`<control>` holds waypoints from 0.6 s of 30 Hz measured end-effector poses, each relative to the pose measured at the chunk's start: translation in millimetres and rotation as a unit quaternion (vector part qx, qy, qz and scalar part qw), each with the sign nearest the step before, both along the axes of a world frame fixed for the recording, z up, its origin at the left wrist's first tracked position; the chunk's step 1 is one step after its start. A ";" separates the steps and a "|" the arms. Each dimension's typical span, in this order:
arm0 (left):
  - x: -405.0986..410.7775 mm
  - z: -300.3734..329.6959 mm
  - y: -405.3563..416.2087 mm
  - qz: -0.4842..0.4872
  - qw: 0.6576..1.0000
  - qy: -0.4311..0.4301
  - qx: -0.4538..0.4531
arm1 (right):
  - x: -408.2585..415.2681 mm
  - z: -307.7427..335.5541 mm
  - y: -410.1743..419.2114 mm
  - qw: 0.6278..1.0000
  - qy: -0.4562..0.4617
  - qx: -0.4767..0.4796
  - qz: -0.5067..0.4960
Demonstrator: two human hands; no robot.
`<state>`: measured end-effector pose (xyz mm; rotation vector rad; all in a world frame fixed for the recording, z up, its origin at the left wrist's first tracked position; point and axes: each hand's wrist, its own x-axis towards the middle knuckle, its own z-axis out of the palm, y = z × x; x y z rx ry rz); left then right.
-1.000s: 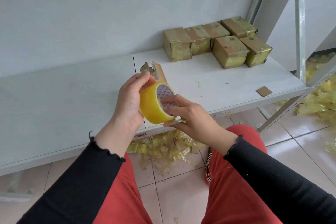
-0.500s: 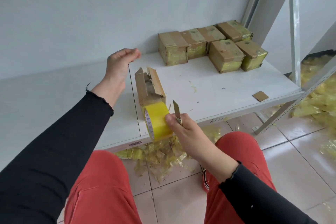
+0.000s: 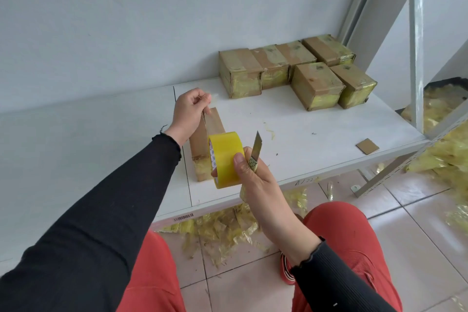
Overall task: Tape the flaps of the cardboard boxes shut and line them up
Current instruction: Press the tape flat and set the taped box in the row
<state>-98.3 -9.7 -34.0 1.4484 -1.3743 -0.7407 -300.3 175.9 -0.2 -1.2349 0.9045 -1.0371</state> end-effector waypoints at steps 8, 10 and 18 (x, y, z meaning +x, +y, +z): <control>7.4 -13.6 -5.3 0.059 0.998 0.004 0.011 | 14.0 -15.6 -0.1 1.000 0.029 0.002 0.001; 7.7 -14.7 -5.4 0.064 0.998 0.012 0.015 | 14.1 -16.6 -2.4 0.999 0.042 0.012 -0.010; 8.5 -17.8 -2.7 0.084 0.994 0.066 0.018 | 15.8 -22.6 -3.6 0.998 0.035 0.036 -0.030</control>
